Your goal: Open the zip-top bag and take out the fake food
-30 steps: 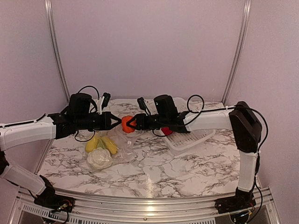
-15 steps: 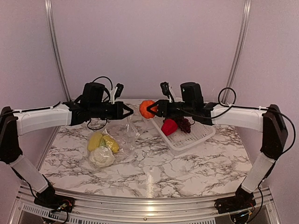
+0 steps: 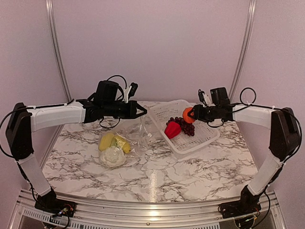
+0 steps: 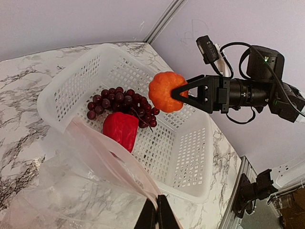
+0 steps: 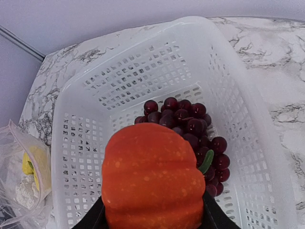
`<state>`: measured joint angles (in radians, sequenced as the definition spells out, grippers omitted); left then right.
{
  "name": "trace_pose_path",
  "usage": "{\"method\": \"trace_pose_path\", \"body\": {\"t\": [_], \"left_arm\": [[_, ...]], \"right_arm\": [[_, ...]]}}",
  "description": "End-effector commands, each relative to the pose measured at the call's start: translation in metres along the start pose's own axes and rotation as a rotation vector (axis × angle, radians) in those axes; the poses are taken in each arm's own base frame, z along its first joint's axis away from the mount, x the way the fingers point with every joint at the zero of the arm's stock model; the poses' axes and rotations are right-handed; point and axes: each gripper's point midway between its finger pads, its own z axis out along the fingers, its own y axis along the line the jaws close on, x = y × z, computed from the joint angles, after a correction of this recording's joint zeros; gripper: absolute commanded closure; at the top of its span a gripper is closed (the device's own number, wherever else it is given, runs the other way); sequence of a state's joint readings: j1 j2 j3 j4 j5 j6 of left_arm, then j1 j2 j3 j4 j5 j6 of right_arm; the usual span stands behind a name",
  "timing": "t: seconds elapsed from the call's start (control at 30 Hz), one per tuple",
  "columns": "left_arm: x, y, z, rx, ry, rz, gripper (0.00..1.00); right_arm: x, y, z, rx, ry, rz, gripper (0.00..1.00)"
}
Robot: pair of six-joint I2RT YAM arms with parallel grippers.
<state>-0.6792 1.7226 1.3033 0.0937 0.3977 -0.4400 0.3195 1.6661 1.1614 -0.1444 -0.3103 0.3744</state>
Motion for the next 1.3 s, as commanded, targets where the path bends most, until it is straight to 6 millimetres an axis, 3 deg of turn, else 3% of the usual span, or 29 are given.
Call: {"method": "trace_pose_path", "body": {"t": [0.0,0.17,0.3,0.53,0.7,0.87,1.03,1.27], "left_arm": [[-0.011,-0.012,0.009,0.044,-0.013,0.028,1.00],[-0.013,-0.015,0.015,0.050,-0.015,0.028,1.00],[-0.012,-0.013,0.016,0.042,-0.010,0.026,1.00],[-0.008,-0.009,0.013,0.021,0.003,0.031,1.00],[-0.005,-0.010,0.009,0.022,0.006,0.032,1.00],[0.001,-0.010,0.006,0.026,0.016,0.028,1.00],[0.002,-0.012,0.001,0.029,0.016,0.030,1.00],[-0.001,-0.016,-0.006,0.025,0.008,0.037,1.00]], "right_arm": [[0.013,-0.048,0.000,0.134,0.057,0.001,0.63],[0.019,-0.093,0.007,0.218,0.084,0.053,0.60],[0.028,-0.116,0.010,0.274,0.105,0.083,0.60],[0.042,-0.147,-0.012,0.361,0.107,0.126,0.56],[0.034,-0.134,-0.017,0.309,0.096,0.092,0.38],[0.002,-0.103,-0.024,0.203,0.031,0.064,0.14],[-0.034,-0.062,-0.033,0.139,-0.040,-0.014,0.13],[-0.063,-0.007,-0.042,0.113,-0.098,-0.117,0.05]]}}
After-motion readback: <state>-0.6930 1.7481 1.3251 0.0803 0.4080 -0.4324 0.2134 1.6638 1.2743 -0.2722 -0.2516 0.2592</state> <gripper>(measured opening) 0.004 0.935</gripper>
